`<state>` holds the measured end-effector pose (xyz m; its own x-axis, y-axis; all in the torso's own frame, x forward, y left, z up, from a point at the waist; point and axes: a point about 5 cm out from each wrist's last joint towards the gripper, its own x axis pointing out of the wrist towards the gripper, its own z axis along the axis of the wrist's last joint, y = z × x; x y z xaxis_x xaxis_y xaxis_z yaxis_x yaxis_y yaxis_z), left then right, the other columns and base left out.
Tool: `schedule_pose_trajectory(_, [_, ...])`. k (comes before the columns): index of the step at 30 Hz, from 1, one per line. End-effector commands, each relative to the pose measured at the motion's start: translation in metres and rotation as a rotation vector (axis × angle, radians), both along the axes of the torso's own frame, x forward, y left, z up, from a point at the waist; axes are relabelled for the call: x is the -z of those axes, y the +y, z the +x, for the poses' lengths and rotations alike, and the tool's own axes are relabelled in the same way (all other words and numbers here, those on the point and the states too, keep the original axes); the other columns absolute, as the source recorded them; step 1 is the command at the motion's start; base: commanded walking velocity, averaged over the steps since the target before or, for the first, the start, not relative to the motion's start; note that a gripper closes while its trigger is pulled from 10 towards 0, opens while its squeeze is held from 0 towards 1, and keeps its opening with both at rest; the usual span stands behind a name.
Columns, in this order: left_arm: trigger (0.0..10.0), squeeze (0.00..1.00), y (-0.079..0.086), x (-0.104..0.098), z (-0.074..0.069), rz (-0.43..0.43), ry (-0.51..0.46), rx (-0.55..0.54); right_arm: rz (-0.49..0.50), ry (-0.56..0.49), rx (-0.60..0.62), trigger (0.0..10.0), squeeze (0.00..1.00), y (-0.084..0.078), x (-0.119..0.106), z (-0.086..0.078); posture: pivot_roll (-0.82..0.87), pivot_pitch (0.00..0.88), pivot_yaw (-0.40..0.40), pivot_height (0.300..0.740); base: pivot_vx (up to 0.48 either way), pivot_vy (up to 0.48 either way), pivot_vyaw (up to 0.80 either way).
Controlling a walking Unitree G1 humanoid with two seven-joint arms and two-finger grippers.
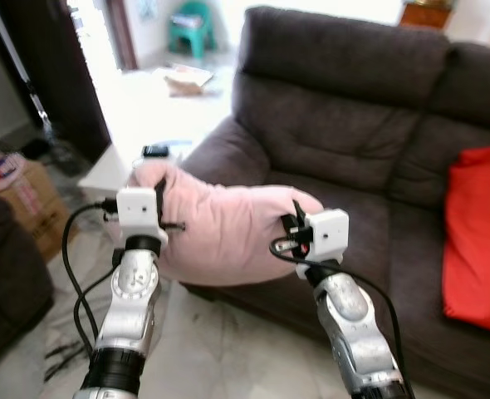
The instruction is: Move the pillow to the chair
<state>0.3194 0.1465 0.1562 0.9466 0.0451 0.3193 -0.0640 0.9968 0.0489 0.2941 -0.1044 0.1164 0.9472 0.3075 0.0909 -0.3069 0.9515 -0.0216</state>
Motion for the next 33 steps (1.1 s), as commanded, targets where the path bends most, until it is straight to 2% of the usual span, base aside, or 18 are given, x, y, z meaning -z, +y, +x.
schedule_pose_trajectory(1, [10.0,0.0,-0.012,-0.011,0.001,0.027,-0.043,0.054,0.04,-0.089,-0.058,10.0,0.0,0.014,-0.022,0.003,-0.01,0.0,-0.052,0.74,0.3,0.0,0.0])
schedule_pose_trajectory(15, [10.0,0.0,-0.01,-0.015,0.003,0.028,-0.055,0.053,0.062,-0.073,-0.035,10.0,0.0,0.013,-0.023,0.006,-0.01,0.0,-0.055,0.74,0.298,0.0,0.0])
schedule_pose_trajectory(24, [10.0,0.0,-0.018,-0.029,0.004,0.019,-0.095,0.116,0.089,-0.087,-0.041,10.0,0.0,0.012,-0.027,0.007,-0.01,0.0,-0.059,0.74,0.298,0.0,-0.8])
schedule_pose_trajectory(33, [10.0,0.0,-0.025,-0.047,0.006,0.017,-0.141,0.178,0.105,-0.142,0.026,10.0,0.0,0.004,-0.038,0.012,-0.01,0.0,-0.057,0.74,0.297,0.0,-0.8])
